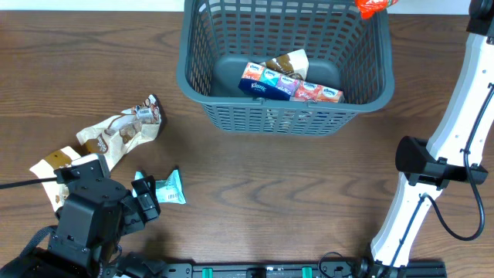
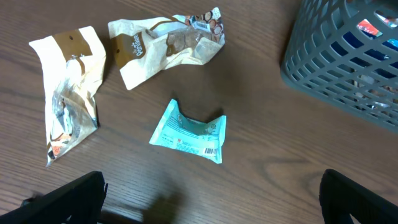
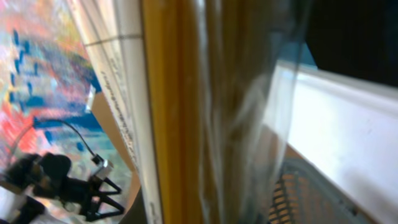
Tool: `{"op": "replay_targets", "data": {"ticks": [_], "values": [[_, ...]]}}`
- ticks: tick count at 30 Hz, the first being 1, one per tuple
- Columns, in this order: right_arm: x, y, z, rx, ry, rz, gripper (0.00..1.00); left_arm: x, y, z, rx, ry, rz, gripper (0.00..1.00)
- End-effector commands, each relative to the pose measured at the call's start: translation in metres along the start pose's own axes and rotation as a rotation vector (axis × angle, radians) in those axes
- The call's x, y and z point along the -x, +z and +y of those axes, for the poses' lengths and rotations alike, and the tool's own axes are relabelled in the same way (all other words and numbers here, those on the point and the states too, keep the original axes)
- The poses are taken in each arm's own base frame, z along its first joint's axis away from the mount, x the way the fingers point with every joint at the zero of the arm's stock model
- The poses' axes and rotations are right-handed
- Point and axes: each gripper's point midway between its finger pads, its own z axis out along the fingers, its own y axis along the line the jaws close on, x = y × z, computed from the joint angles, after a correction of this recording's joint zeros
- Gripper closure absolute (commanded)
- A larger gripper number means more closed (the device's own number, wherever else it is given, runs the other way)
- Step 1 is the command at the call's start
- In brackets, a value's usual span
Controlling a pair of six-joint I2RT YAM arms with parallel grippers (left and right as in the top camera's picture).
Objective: Pack container
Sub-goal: 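Lift the pasta packet and swing it up toward the basket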
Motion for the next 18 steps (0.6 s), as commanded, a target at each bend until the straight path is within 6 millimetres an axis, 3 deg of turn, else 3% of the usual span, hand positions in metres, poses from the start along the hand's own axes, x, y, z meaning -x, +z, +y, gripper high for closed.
{"op": "replay_targets", "data": {"ticks": [1,10,15,18], "values": [[0.017,-0.005,-0.001,-0.064,0.029,-0.09,0.99,0.002,-0.001,0.003,0.013,0.012,-0.008,0.01],[0.023,-0.017,-0.064,-0.247,0.489,-0.303,0.98,0.002,-0.001,0.003,0.013,0.012,-0.008,0.01],[0.038,-0.029,-0.084,-0.335,0.551,-0.447,0.98,0.002,-0.001,0.003,0.013,0.012,-0.008,0.01],[0.035,-0.028,-0.098,-0.406,0.546,-0.479,0.99,0.002,-0.001,0.003,0.013,0.012,-0.008,0.01]]}}
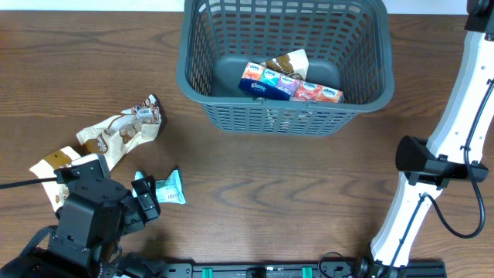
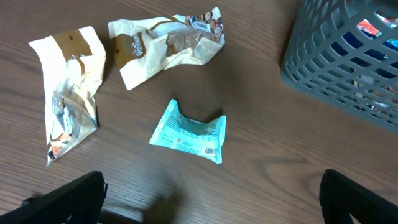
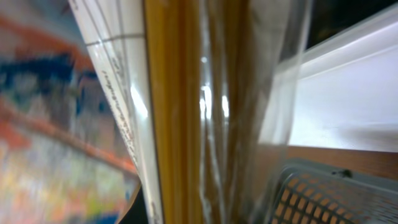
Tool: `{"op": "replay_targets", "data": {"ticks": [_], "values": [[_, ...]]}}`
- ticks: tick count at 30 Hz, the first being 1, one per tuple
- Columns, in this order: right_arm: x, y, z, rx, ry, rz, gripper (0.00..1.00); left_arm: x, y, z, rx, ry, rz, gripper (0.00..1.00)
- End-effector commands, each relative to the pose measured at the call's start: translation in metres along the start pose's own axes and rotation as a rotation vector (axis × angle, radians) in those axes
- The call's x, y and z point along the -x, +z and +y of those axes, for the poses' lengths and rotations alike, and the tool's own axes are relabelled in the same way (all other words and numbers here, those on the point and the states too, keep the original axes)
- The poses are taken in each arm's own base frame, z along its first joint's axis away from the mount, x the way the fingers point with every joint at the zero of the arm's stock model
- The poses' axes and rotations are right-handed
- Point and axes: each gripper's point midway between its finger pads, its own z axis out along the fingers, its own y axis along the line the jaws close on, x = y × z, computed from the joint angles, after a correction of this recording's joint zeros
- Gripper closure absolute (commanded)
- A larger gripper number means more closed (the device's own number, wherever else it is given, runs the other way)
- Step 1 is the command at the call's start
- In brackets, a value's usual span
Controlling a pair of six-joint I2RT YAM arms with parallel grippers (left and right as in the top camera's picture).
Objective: Pack container
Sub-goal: 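Lift the pasta packet and swing it up toward the basket, then lower the pasta packet into the basket and open the right gripper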
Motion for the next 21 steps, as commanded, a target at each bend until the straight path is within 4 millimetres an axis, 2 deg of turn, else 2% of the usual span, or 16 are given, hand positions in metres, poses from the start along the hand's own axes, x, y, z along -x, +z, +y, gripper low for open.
{"op": "replay_targets", "data": {"ticks": [1,6,12,17,21], "values": [[0.018,-0.002,0.01,-0.061,-0.091,-0.159,0.98,0.002,-0.001,0.003,0.013,0.012,-0.008,0.01],[-0.008,0.014,-0.033,-0.246,-0.148,-0.114,0.99,0.002,-0.001,0.003,0.013,0.012,-0.008,0.01],[-0.039,0.026,-0.07,-0.45,-0.371,-0.024,0.98,0.002,-0.001,0.003,0.013,0.012,-0.008,0.01],[-0.053,0.01,-0.114,-0.746,-0.522,0.044,0.99,0.002,-0.001,0.003,0.013,0.012,-0.008,0.01],[-0.07,-0.003,-0.134,-0.897,-0.626,0.152,0.98,0.002,-0.001,0.003,0.013,0.012,-0.008,0.01]]}}
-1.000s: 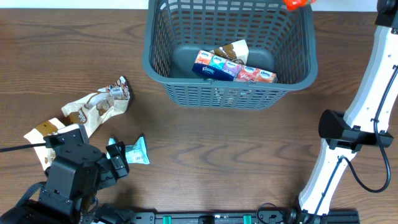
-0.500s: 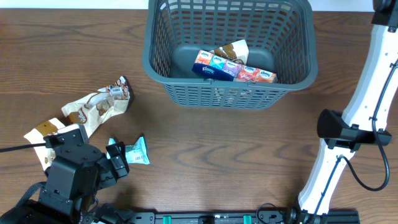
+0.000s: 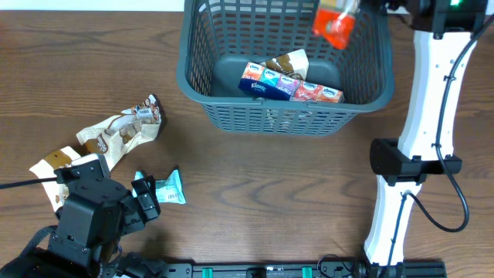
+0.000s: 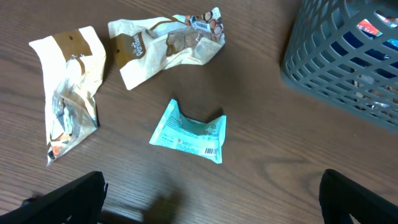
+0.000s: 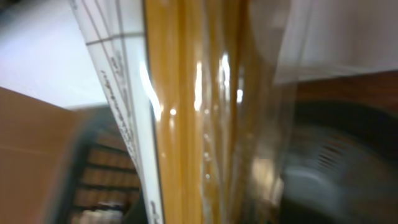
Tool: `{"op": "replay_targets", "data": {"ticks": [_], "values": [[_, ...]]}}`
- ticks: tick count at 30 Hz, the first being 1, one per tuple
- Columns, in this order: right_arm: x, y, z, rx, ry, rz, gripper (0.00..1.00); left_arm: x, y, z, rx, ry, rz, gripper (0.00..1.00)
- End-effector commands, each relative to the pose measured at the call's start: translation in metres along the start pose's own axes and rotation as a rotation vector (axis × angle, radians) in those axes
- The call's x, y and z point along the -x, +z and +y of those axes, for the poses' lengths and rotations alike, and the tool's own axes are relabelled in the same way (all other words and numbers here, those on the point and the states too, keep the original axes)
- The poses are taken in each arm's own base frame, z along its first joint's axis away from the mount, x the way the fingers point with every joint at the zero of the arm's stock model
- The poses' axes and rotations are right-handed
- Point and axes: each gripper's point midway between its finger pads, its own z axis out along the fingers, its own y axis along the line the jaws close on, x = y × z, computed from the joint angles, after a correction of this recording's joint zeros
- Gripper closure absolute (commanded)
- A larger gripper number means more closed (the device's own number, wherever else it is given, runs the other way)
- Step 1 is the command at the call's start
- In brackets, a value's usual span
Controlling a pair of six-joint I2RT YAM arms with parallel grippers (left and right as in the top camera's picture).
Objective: Pack container
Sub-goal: 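Lower the pasta packet into the basket and open the right gripper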
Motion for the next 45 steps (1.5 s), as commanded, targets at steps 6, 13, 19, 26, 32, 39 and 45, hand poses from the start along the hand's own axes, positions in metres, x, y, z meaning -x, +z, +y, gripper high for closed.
{"op": "replay_targets", "data": {"ticks": [6,13,19,26,32,39,45], "values": [[0.005,-0.02,-0.02,-0.207,-0.458,-0.016,0.98,0.002,-0.001,0.003,0.013,0.012,-0.008,0.01],[-0.042,-0.002,-0.009,-0.077,-0.695,0.185,0.99,0.002,-0.001,0.003,0.013,0.012,-0.008,0.01],[-0.089,0.025,-0.013,-0.021,-0.794,0.383,0.99,0.002,-0.001,0.003,0.013,0.012,-0.008,0.01],[-0.13,0.049,-0.013,0.037,-0.86,0.534,0.99,0.002,-0.001,0.003,0.013,0.012,-0.008,0.01],[-0.148,0.055,-0.005,0.083,-0.933,0.588,0.99,0.002,-0.001,0.003,0.013,0.012,-0.008,0.01],[-0.17,0.072,-0.013,0.098,-0.918,0.659,0.99,0.002,-0.001,0.003,0.013,0.012,-0.008,0.01],[-0.186,0.085,-0.024,0.094,-0.902,0.709,0.37,0.002,-0.001,0.003,0.013,0.012,-0.008,0.01]]}}
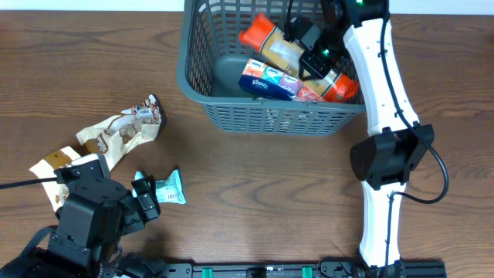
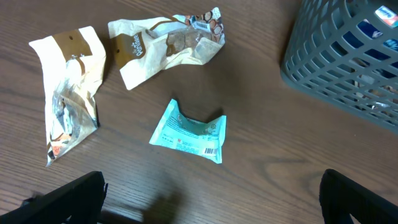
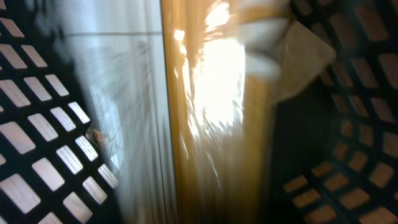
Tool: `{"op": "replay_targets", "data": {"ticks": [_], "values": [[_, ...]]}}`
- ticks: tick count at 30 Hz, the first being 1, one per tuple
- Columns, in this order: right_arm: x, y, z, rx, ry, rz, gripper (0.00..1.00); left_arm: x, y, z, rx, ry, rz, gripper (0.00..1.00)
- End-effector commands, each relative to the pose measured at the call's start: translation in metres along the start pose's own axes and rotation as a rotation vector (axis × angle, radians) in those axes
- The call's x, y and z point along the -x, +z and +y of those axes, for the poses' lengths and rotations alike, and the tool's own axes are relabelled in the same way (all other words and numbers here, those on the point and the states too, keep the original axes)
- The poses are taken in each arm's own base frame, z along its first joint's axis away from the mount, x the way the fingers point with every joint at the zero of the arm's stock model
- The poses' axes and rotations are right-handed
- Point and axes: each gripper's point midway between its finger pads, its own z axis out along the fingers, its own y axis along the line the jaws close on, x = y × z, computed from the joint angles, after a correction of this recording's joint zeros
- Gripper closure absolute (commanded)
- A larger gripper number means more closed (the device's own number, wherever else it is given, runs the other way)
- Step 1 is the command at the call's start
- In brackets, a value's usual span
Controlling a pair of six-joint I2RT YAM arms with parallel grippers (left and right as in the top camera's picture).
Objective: Pack container
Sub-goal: 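Lower the pasta packet into the basket and open the right gripper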
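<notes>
A grey plastic basket (image 1: 199, 85) stands at the table's far middle. Inside, my right gripper (image 1: 312, 50) is shut on a long pasta packet (image 1: 266, 37) with orange-red ends, lying slantwise over a multicoloured tissue pack (image 1: 270, 81). In the right wrist view the packet (image 3: 211, 124) fills the frame, hiding the fingers, with basket mesh (image 3: 37, 155) around it. My left gripper (image 2: 211, 208) stands open low over the table, just short of a teal packet (image 2: 189, 130). Two cream-and-brown snack bags (image 2: 165, 46) (image 2: 71, 93) lie beyond it.
The basket's near corner (image 2: 336, 62) shows at the right of the left wrist view. The right arm's white links (image 1: 386, 154) run down the table's right side. Bare wood lies between the snack bags (image 1: 123, 131) and the basket.
My right gripper has come from above the basket's far right rim down into the basket, and the pasta packet now lies across the tissue pack. The left arm has not moved.
The right gripper held the pasta packet beyond the basket's far right edge, nearly out of view, then out of the overhead view, then over the basket's far right rim. Now the packet is inside the basket. The left gripper stayed open by the teal packet throughout.
</notes>
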Motion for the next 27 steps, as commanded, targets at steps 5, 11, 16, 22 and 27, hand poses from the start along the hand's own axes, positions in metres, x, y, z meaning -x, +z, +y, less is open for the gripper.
{"op": "replay_targets", "data": {"ticks": [5,11,16,22,27], "values": [[0.012,-0.012,0.002,-0.023,-0.02,-0.054,0.21,0.002,-0.001,0.003,0.013,0.013,-0.008,0.01],[0.02,-0.023,-0.004,-0.063,0.012,-0.09,0.02,0.002,-0.001,0.003,0.013,0.013,-0.008,0.01],[0.038,-0.054,-0.011,-0.127,0.041,-0.189,0.01,0.002,-0.001,0.003,0.013,0.013,-0.008,0.01],[0.065,-0.135,-0.015,-0.266,0.061,-0.41,0.01,0.002,-0.001,0.003,0.013,0.012,-0.008,0.01],[0.06,-0.239,-0.031,-0.533,0.187,-0.612,0.01,0.002,-0.001,0.003,0.013,0.013,-0.008,0.01]]}}
